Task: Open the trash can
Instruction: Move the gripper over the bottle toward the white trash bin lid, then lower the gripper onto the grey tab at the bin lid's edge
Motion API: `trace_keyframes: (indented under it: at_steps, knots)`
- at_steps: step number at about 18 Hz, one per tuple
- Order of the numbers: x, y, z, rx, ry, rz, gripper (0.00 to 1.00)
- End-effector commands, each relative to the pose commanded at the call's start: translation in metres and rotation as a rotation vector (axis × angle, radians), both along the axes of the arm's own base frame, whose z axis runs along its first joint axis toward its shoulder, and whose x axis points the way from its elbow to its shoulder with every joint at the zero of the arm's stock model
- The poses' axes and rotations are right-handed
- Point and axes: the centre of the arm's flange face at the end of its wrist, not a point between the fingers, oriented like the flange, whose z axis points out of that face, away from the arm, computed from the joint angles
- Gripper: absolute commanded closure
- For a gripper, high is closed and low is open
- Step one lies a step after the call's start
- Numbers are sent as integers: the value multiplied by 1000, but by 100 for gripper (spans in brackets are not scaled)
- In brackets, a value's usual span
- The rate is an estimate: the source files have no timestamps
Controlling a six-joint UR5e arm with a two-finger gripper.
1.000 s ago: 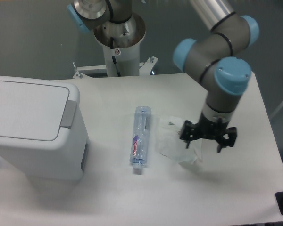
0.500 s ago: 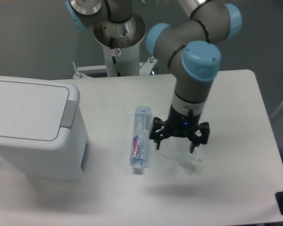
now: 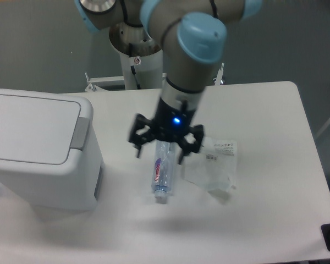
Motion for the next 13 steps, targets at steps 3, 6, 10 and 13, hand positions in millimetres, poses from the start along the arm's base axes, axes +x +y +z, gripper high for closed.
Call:
trace_keyframes:
  at_steps: [3,6,10,13]
  knots:
    - [9,-3,12,10,3,17,0]
    - [17,-1,9,5,-1,5,0]
    - [16,7,-4,-12,-8,-3,0]
    - [13,11,-13,-24,-18,-4,0]
